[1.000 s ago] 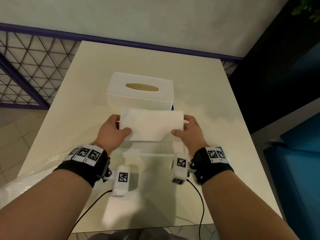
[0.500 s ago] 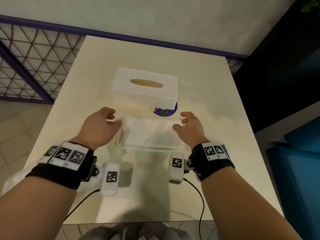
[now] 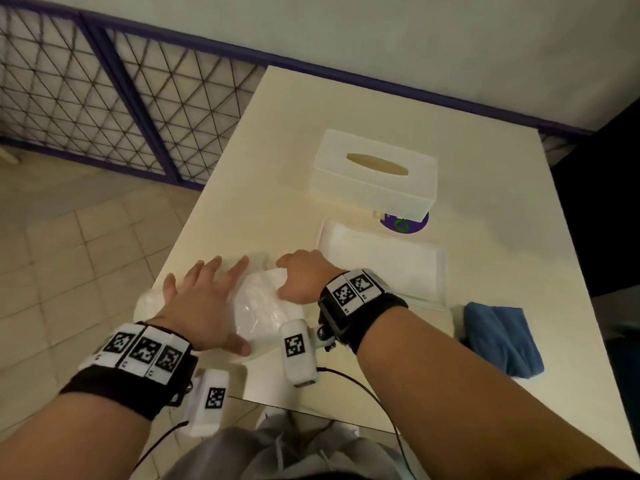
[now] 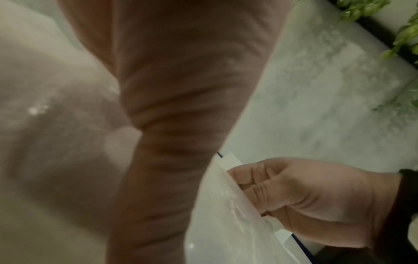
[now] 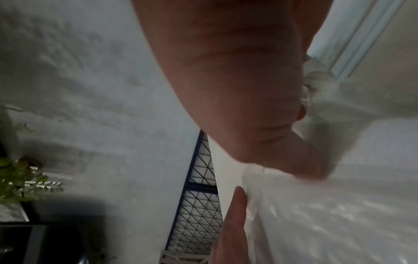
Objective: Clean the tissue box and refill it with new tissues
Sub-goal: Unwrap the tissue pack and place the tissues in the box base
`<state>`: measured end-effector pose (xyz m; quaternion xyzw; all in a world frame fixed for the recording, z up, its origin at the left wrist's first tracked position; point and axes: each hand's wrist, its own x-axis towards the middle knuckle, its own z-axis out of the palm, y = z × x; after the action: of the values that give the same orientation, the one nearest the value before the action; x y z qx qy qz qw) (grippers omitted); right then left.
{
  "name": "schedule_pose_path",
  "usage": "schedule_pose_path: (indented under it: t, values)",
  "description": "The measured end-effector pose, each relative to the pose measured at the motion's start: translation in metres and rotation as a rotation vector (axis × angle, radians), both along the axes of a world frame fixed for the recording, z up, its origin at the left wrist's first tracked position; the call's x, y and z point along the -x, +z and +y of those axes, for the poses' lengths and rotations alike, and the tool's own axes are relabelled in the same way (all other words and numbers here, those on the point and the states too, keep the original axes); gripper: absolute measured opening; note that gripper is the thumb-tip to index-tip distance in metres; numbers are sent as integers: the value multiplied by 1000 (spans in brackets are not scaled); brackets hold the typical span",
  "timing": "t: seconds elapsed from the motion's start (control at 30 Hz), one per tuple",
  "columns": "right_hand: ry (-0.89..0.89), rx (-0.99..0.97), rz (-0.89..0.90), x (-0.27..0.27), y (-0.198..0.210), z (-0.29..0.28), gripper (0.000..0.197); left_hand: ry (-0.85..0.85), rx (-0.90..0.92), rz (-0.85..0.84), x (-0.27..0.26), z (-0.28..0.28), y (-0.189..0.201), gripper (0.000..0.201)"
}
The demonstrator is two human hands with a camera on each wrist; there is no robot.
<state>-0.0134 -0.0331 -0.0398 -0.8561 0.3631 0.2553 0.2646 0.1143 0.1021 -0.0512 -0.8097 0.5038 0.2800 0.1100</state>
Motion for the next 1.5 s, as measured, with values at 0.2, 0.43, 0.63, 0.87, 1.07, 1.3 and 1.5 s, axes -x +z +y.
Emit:
schedule_pose_path:
  t: [0.2,0.43,0.63,0.87,1.07,1.3,1.5]
  values:
    - [-42,148,-120,-4,7,13,41,10,45,19,-2,7,-8,145]
    - [-287,-54,-192,-10,14,19,41,62,86,65,-5,12,-8,145]
    - [-507,-253,-237,-8,11,25,48,87,97,86,-7,15,-10,147]
    - [-500,-181,-366,-15,19,31,39,124,106,96,-6,14,-4,154]
    - [-408,-138,-273,-9,33,19,59,139,75,91,-6,16,1,154]
    - [-340,-42,-359,6,61,2,63,154,10,95,-4,13,7,152]
    - [-635,-269,-367,23,40,-7,86,185,-13,61,1,8,3,152]
